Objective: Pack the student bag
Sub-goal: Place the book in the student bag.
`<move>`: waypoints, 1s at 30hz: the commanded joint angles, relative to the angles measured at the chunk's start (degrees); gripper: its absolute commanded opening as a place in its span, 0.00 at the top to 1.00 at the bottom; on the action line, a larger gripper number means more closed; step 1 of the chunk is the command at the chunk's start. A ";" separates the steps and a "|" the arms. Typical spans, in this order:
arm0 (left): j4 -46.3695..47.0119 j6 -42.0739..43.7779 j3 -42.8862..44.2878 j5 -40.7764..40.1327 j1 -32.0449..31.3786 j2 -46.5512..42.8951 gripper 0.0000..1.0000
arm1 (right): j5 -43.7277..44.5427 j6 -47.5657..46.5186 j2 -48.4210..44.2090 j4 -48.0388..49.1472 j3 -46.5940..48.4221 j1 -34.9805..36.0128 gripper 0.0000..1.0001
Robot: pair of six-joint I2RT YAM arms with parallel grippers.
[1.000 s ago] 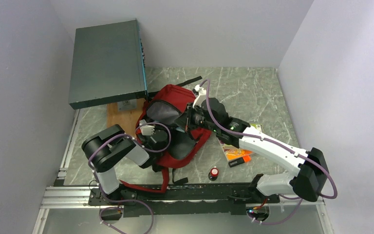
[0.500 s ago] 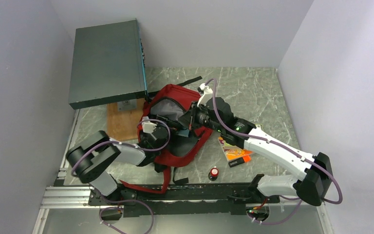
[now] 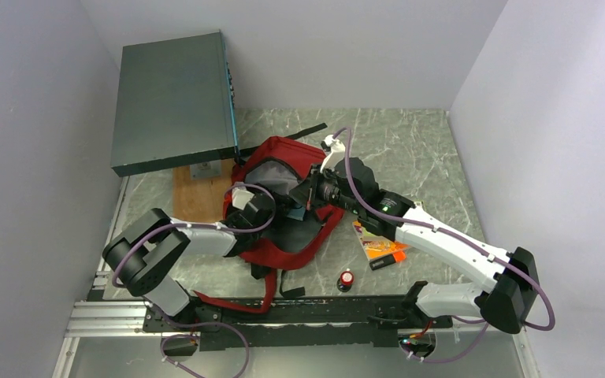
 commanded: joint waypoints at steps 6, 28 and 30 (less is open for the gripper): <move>-12.99 3.11 3.35 6.88 1.39 -6.12 0.23 | 0.94 -1.19 -0.38 2.60 0.40 -0.61 1.00; -17.27 16.47 1.20 17.33 5.01 -15.89 0.00 | 3.94 -4.59 0.56 1.20 -0.05 -0.96 1.00; -16.66 19.02 -0.04 20.68 5.01 -19.06 0.00 | 4.66 -5.21 0.81 0.66 0.18 -1.09 1.00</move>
